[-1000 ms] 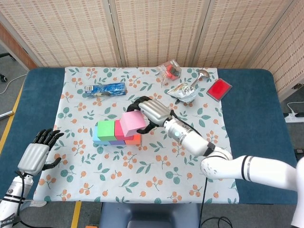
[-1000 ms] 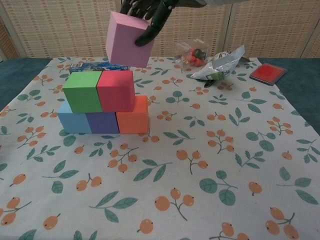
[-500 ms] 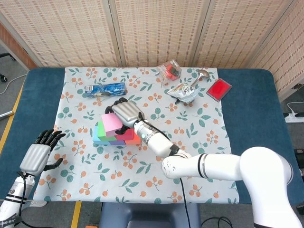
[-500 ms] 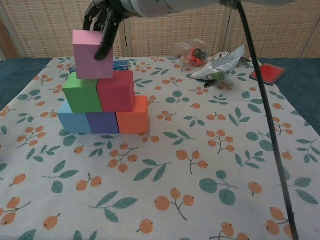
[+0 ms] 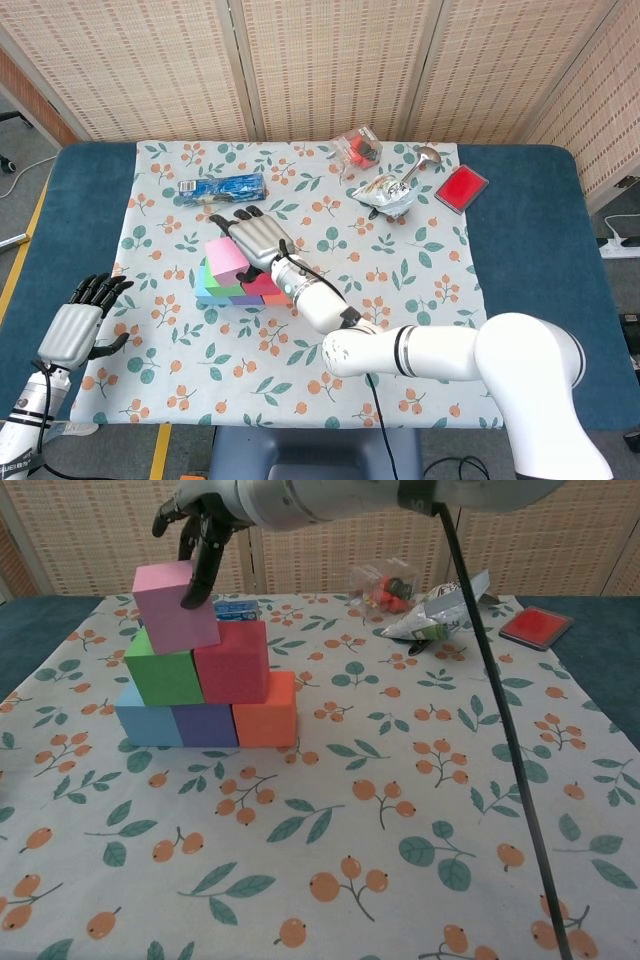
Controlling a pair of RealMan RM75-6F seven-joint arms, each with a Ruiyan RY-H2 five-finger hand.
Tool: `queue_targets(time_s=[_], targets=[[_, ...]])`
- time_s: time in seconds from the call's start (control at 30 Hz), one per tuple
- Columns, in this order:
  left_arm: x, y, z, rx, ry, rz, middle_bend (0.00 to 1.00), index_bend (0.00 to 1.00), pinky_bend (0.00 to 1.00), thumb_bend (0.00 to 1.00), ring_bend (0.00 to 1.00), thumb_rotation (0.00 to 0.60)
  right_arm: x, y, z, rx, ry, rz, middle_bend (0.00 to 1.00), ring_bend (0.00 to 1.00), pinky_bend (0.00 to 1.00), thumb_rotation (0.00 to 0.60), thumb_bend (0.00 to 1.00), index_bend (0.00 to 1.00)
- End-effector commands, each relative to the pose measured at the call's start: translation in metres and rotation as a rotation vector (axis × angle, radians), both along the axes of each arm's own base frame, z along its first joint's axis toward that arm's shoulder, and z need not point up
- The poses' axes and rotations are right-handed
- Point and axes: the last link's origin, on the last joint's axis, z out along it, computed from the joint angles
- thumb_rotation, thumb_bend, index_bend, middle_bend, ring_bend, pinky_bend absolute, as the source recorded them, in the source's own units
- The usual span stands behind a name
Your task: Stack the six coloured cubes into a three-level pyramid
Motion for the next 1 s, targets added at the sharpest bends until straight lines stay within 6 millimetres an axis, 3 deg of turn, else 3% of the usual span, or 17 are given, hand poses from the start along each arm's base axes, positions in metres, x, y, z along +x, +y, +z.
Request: queue_targets(time_s=[0.03, 0.2, 0.4, 1.0], targets=[[-0.001, 0.0, 0.0, 0.002, 0.0, 0.001, 0.1, 0.13, 0.06, 0.29, 0.0, 0.6, -0.001, 0.002, 0.003, 0.01, -0.007, 0.001, 0.18, 0.03, 0.0, 0.6, 0.09, 0.0], [-0.001, -0.001, 0.001, 0.005, -0.007, 0.002, 0.1, 0.13, 0.06, 0.29, 0.0, 0.6, -0.008, 0.001, 0.011, 0.015, -0.016, 0.01, 0.17, 0.01, 0.0, 0.6, 0.0, 0.0], [-0.004, -0.002, 0.001, 0.004, -0.014, 0.013, 0.1, 0.13, 0.06, 0.29, 0.0, 0.6, -0.015, -0.01, 0.017, 0.035, -0.026, 0.046, 0.17, 0.0, 0.0, 0.6, 0.0, 0.04], [-0.008, 0.001, 0.002, 0.013, -0.032, 0.032, 0.09, 0.13, 0.06, 0.29, 0.0, 0.6, -0.017, -0.026, -0.004, 0.047, -0.049, 0.144, 0.17, 0.0, 0.0, 0.6, 0.0, 0.21]])
